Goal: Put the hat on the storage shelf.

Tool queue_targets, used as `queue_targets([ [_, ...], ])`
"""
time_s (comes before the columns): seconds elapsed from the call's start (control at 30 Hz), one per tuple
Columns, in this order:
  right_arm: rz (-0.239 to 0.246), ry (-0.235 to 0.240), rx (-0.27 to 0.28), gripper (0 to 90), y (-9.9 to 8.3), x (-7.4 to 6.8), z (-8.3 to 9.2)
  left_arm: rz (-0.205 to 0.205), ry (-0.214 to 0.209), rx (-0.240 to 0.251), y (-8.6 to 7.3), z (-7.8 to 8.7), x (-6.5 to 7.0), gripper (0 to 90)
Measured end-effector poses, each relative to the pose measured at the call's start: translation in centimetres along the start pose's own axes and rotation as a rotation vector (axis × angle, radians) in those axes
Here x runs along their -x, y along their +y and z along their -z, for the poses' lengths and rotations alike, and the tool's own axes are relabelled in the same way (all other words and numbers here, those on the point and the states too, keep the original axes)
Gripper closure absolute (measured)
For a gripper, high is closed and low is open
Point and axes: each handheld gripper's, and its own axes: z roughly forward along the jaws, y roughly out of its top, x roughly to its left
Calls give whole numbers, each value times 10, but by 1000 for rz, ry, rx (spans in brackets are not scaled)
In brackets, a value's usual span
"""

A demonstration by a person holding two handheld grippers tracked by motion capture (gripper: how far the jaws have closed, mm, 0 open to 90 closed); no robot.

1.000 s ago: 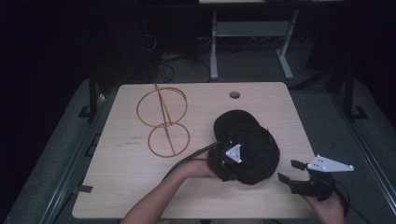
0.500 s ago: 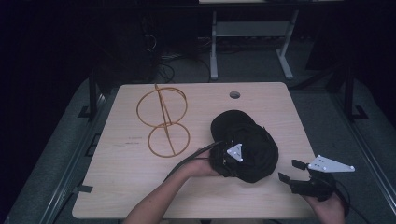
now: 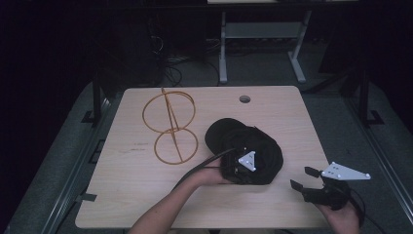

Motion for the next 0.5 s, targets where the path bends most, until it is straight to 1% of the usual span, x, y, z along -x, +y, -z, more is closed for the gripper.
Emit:
queue_targets([
  [0.03, 1, -1, 3, 245, 0, 0, 0, 13, -6, 30, 2, 4, 0, 782],
  [0.07, 1, -1, 3, 245, 0, 0, 0, 13, -6, 30, 2, 4, 0, 783],
  [0.1, -2, -2, 4, 243, 0, 0, 0, 33, -6, 67, 3, 8, 0, 784],
  [0.13, -2, -2, 4, 243, 0, 0, 0, 33, -6, 67, 3, 8, 0, 785],
  [0.2, -6, 1, 7, 242, 0, 0, 1, 37, -7, 89, 5, 13, 0, 785],
  [0.23, -5, 3, 11, 241, 1, 0, 0, 48, -3, 117, 6, 18, 0, 786],
  [0.27, -5, 3, 11, 241, 1, 0, 0, 48, -3, 117, 6, 18, 0, 786],
  [0.4, -8, 4, 18, 229, 2, -1, 0, 64, -4, 163, 8, 27, 1, 787],
  [0.43, -11, 6, 24, 223, 3, -2, 0, 70, -5, 182, 9, 31, 2, 787],
  [0.47, -11, 6, 24, 223, 3, -2, 0, 70, -5, 182, 9, 31, 2, 787],
  [0.5, -9, 5, 29, 221, 3, -2, 0, 72, -4, 193, 9, 33, 2, 787],
])
